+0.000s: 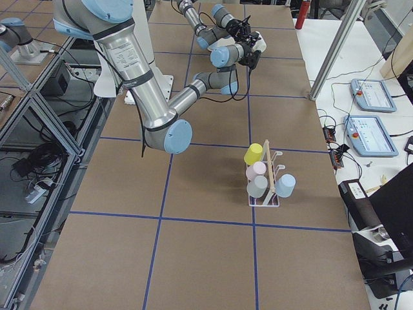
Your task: Transfer IKEA cup to right arm and place on rack
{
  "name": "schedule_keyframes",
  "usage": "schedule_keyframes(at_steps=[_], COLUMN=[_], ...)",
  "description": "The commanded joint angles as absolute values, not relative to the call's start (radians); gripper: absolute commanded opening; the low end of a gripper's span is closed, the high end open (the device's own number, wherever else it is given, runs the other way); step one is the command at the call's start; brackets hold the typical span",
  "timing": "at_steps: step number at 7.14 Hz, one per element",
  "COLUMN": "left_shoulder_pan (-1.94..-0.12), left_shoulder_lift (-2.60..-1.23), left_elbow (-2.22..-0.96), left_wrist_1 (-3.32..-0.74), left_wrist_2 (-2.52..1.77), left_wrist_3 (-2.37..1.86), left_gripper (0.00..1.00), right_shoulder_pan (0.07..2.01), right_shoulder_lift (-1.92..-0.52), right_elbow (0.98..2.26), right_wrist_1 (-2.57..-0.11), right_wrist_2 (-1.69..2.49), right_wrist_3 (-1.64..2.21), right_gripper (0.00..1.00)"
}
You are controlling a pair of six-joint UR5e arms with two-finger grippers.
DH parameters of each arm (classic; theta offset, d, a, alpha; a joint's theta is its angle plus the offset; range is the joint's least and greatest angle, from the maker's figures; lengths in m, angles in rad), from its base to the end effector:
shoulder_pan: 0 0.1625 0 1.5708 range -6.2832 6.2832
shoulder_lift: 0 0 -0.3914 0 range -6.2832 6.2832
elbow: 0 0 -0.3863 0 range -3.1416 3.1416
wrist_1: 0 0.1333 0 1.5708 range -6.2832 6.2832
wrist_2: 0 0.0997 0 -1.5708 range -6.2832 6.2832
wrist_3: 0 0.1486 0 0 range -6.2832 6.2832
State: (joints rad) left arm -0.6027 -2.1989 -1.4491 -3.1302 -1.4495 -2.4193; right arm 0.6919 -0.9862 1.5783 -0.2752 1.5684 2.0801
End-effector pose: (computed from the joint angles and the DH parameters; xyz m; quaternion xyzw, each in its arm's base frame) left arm 0.4499 -0.4932 0.1340 -0.0743 0.8546 -0.3783 0.3480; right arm -0.4127 -0.5155 0.1323 0.0745 -0.8064 0.3324 0.4835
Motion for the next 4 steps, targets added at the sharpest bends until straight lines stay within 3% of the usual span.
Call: schedule_keyframes(at_steps=[1, 4], left_shoulder_pan=[-0.597, -0.571], left_shoulder_lift=[-2.201, -2.203], left_elbow=[-1.454, -1.454], left_wrist_1=[-3.131, -3.132], left_wrist_2=[-1.45, -1.447], left_wrist_3=[-2.419, -2.421], left_gripper=[0.0, 0.0], right_shoulder_pan=[0.692, 0.692], right_shoulder_lift=[-0.985, -0.982], right_elbow=[1.568, 1.568], right_wrist_1=[-0.273, -0.273], right_wrist_2=[1.559, 1.552], right_wrist_3=[2.08, 2.08], right_gripper=[1.0, 1.0])
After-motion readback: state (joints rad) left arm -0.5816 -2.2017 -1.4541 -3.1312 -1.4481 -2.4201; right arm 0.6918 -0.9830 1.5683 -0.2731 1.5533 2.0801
